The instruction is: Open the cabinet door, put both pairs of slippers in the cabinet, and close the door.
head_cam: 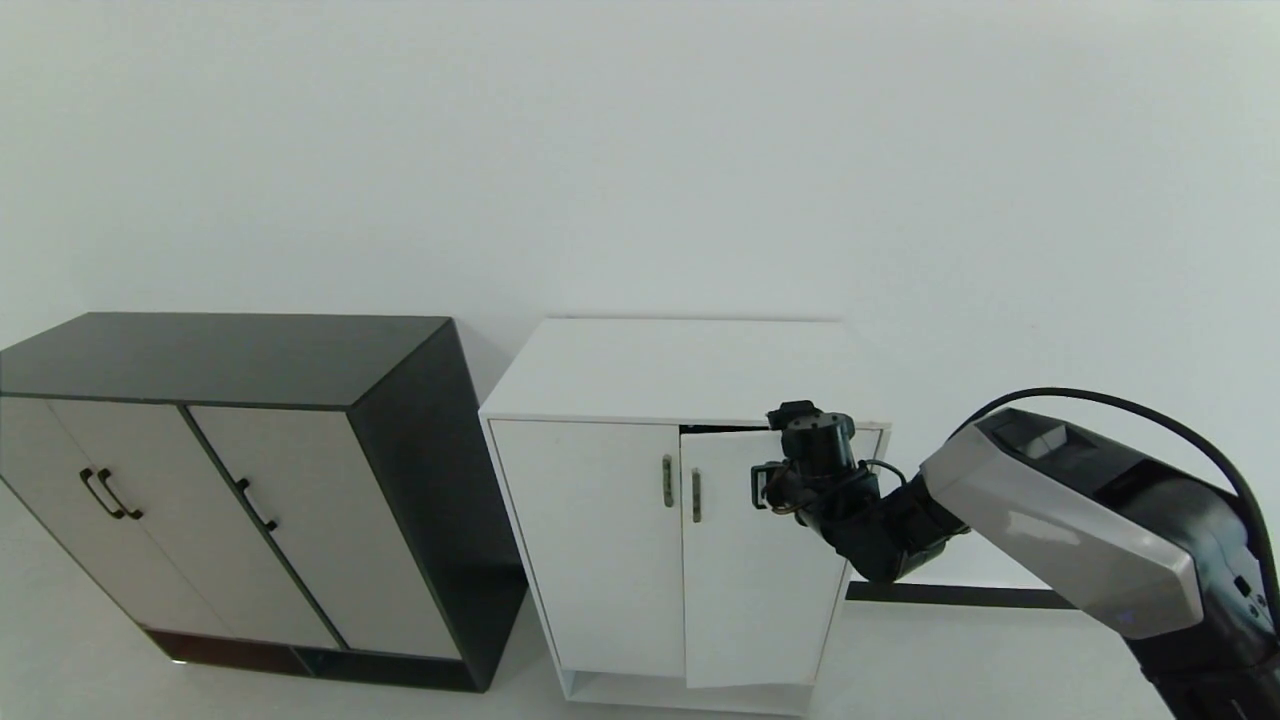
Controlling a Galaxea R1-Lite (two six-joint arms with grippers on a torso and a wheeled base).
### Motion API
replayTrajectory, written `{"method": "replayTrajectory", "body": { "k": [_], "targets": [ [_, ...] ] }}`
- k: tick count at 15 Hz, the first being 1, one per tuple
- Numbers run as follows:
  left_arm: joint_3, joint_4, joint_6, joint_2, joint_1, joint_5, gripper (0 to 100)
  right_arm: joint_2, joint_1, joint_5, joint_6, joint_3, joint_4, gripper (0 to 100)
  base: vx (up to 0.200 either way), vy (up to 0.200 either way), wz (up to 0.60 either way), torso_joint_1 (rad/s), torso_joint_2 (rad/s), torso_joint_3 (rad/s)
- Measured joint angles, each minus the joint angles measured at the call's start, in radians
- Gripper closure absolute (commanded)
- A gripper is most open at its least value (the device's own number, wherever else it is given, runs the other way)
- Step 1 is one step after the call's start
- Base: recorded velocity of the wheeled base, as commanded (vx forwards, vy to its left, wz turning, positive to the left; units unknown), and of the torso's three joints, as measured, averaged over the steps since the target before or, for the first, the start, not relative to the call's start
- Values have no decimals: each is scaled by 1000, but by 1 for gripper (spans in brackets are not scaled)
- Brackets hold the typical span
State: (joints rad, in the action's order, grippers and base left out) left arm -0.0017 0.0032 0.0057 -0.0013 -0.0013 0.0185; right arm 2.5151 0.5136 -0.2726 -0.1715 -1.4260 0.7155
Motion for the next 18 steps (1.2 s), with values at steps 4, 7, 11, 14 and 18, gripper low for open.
{"method": "replayTrajectory", "body": {
  "k": [4,7,11,14,18],
  "targets": [
    [0,0,0,0,0,0,100,14,-10,1,-1,-10,2,100,0,0,0,0,0,0],
    [0,0,0,0,0,0,100,17,-11,1,-2,-26,1,100,0,0,0,0,0,0],
    [0,0,0,0,0,0,100,18,-12,1,0,-32,1,100,0,0,0,0,0,0],
    [0,0,0,0,0,0,100,18,-10,1,0,-38,-3,100,0,0,0,0,0,0],
    [0,0,0,0,0,0,100,22,-14,1,0,-51,-5,100,0,0,0,0,0,0]
  ]
}}
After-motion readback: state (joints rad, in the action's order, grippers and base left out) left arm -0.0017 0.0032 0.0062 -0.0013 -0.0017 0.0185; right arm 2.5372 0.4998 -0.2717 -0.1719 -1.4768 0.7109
